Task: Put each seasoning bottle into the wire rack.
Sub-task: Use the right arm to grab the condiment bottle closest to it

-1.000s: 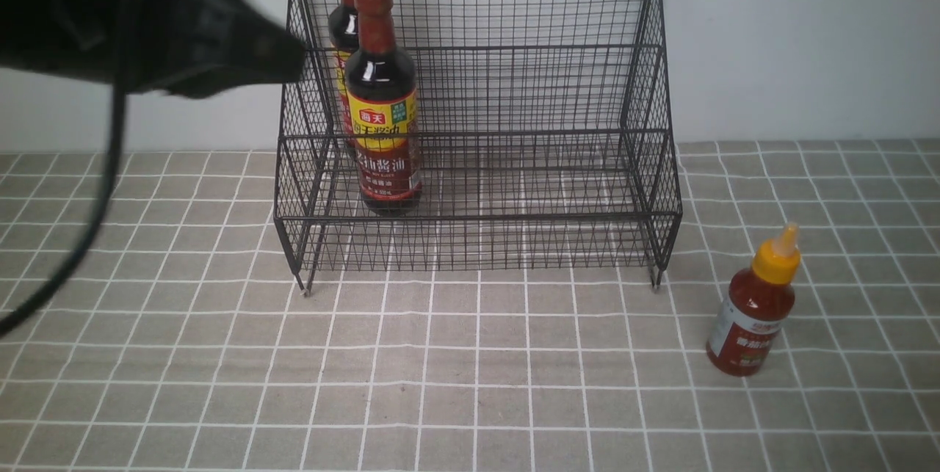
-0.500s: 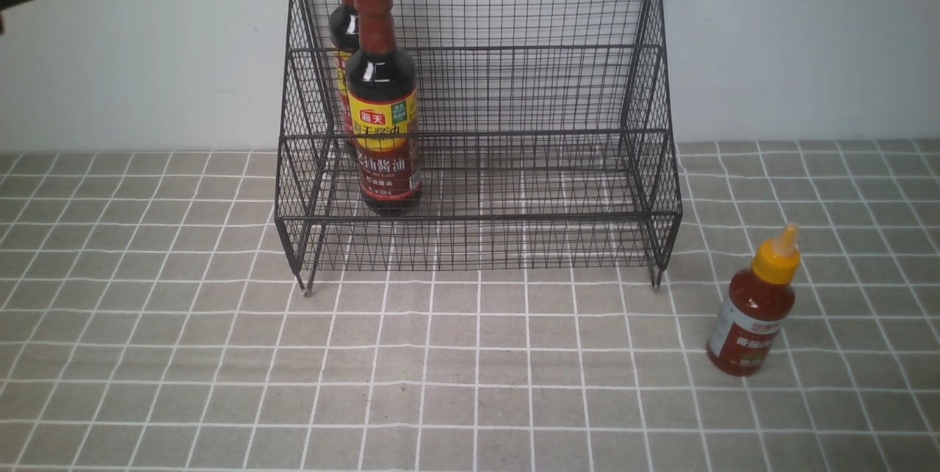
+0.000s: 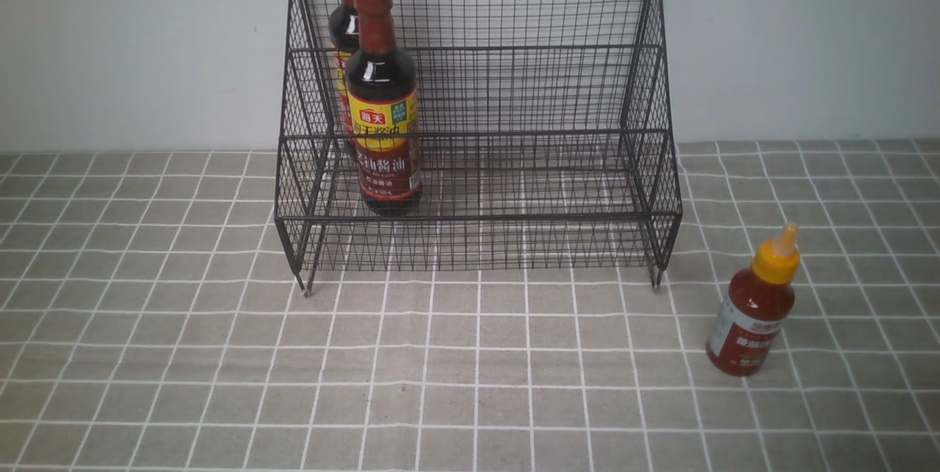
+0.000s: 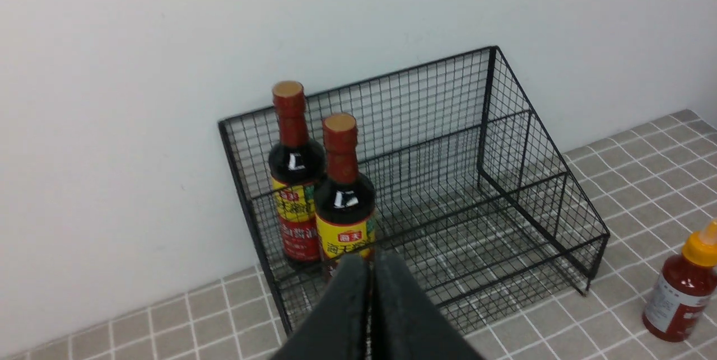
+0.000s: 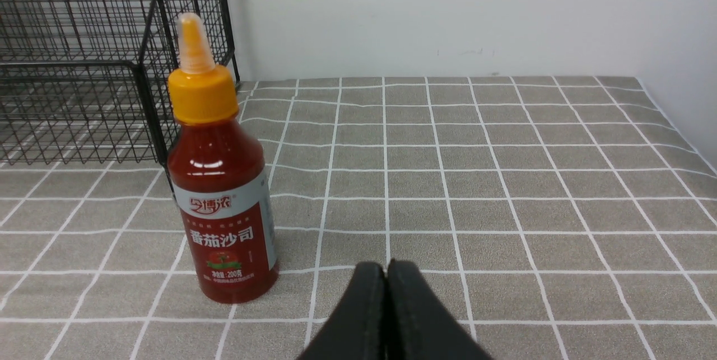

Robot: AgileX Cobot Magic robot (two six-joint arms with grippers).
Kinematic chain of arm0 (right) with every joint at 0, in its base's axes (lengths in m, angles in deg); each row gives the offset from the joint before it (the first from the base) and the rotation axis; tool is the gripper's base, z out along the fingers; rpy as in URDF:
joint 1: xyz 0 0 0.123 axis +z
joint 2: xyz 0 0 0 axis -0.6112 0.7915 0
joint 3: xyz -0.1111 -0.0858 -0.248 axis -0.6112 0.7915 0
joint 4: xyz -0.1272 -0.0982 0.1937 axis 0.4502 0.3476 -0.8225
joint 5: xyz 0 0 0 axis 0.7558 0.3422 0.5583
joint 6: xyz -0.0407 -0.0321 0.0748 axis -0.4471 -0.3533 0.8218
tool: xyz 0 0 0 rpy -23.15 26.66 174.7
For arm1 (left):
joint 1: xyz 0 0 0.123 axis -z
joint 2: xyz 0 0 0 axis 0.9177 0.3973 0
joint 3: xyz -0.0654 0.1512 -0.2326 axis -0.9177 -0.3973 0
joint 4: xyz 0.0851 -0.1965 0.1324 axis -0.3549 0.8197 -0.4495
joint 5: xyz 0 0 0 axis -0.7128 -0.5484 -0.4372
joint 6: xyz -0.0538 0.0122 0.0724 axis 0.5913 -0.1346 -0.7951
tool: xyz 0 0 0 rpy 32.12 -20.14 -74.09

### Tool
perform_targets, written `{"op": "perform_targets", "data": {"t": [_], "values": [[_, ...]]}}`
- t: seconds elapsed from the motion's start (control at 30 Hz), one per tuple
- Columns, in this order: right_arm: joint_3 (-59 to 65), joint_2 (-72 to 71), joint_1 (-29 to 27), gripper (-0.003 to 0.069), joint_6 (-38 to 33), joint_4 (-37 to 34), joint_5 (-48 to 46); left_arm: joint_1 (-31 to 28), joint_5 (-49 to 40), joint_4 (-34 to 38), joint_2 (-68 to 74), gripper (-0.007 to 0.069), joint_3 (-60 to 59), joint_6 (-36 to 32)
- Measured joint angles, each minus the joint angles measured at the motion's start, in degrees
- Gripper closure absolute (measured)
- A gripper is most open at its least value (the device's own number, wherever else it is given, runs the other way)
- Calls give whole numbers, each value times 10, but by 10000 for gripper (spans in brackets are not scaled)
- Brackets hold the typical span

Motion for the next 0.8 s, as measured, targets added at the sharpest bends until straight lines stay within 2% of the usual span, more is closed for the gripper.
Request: {"op": "perform_targets", "data": {"t": [0.23, 0.33, 0.37, 0.53, 0.7, 0.8], "values": [[0, 0, 0, 673, 0, 0, 0, 0, 33, -15, -69, 631, -65, 2], [0, 0, 0, 673, 0, 0, 0, 0, 105, -46, -134, 631, -182, 23], [0, 0, 0, 673, 0, 0, 0, 0, 164, -75, -181, 631, -272, 46], [0, 0, 0, 673, 0, 0, 0, 0, 314, -138, -311, 631, -514, 104], [0, 0, 0, 673, 0, 0, -1, 0, 383, -165, -422, 631, -707, 115], [0, 0, 0, 673, -3, 0, -1, 0, 366, -181, -433, 631, -735, 127]]}}
